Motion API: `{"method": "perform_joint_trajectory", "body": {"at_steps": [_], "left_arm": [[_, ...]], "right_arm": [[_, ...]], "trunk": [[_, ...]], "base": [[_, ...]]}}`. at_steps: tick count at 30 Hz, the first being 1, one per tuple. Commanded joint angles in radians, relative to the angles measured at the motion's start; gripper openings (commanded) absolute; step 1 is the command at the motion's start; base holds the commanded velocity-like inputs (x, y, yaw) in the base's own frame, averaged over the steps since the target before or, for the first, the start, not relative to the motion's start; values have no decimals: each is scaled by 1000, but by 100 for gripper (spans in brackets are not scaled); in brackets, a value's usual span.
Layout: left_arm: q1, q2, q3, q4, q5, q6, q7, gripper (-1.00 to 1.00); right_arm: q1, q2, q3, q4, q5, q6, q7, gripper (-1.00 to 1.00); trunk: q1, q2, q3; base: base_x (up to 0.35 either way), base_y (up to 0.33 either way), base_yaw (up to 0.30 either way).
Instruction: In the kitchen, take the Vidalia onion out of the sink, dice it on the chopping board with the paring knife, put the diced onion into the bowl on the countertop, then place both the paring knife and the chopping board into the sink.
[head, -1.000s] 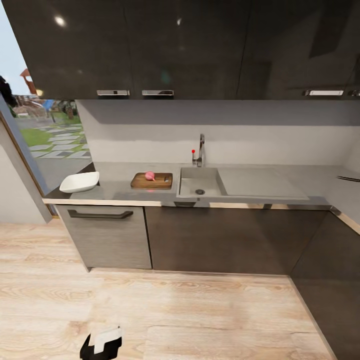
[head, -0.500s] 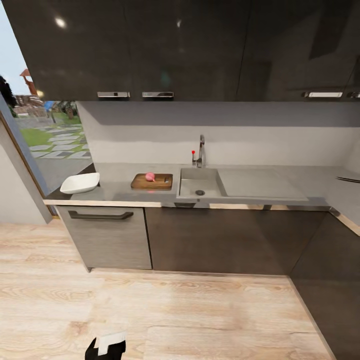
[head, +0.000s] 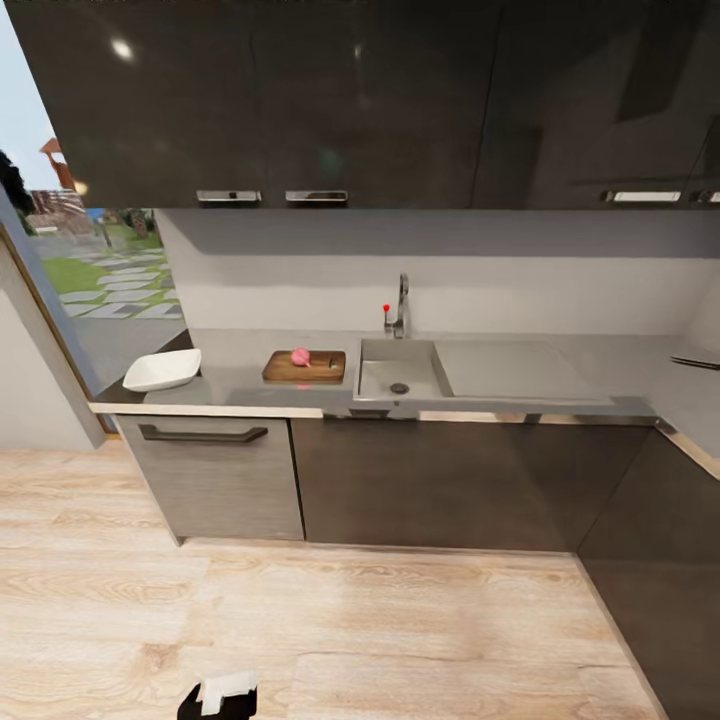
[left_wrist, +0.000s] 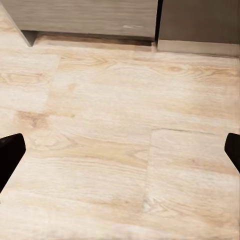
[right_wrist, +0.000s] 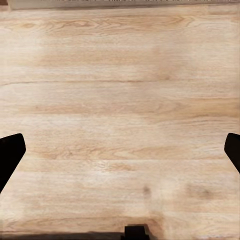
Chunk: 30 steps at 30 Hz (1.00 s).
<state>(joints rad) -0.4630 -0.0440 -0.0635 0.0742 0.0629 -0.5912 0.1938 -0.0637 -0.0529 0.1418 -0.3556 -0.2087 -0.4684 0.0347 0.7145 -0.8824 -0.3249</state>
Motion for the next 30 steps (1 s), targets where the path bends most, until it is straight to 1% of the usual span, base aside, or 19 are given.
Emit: {"method": "perform_joint_trajectory", "body": {"at_steps": [1,30], "left_arm": [[-2,-1,-7,4,6,341,3,100],[-2,3,-6,4,6,341,4,100]], "right_arm": [[-1,-1,5,1,-11,-4,4,100],[-1,-1,7,0,-11,-4,4,100]], "trunk": [[-4,6,2],[-115,209,93]], "base": [[0,0,0],[0,0,0]]}}
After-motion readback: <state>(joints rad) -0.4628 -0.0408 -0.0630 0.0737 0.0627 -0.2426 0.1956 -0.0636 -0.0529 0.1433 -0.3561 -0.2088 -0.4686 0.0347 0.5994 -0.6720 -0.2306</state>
